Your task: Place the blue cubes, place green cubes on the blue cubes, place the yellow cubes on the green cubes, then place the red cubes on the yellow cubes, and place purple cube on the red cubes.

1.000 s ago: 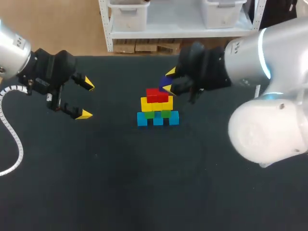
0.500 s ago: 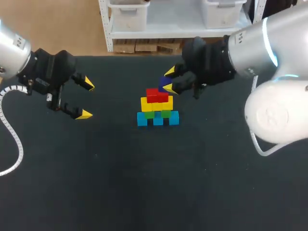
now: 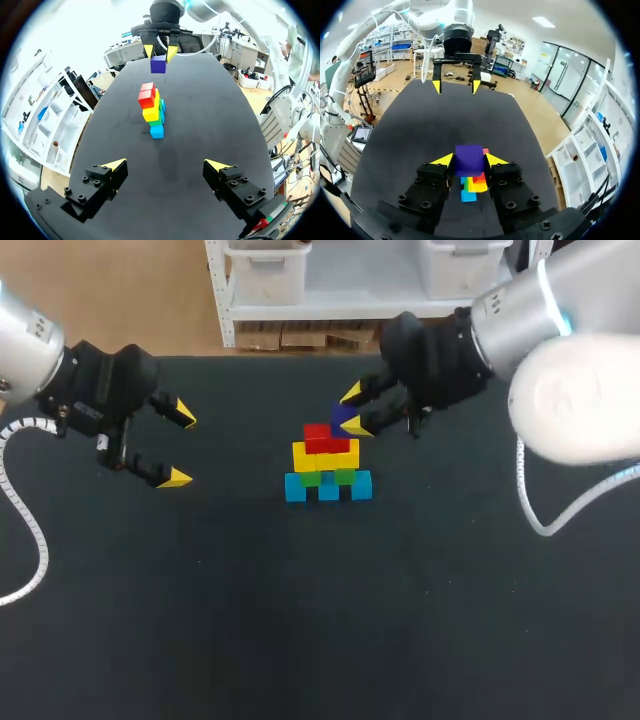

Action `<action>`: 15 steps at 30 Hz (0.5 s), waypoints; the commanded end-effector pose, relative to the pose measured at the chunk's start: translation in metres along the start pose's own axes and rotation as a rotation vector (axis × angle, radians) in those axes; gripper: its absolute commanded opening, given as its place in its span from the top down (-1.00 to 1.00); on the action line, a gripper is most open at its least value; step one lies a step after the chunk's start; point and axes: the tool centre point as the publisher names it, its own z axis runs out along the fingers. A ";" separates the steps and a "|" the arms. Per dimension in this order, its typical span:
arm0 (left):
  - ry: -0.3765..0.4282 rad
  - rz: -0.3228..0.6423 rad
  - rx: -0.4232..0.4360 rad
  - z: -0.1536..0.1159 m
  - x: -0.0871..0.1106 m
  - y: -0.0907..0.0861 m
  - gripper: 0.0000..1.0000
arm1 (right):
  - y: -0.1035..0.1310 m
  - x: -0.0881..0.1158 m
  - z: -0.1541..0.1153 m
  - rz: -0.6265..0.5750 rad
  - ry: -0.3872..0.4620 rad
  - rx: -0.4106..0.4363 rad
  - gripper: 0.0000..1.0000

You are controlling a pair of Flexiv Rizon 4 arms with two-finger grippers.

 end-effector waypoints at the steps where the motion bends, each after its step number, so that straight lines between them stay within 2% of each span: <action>1: -0.006 0.004 -0.002 0.000 0.002 -0.001 -1.00 | -0.008 0.002 0.007 0.002 -0.009 -0.148 1.00; 15: -0.006 0.004 -0.002 0.000 0.002 -0.001 -1.00 | -0.018 -0.002 0.018 0.010 -0.006 -0.167 1.00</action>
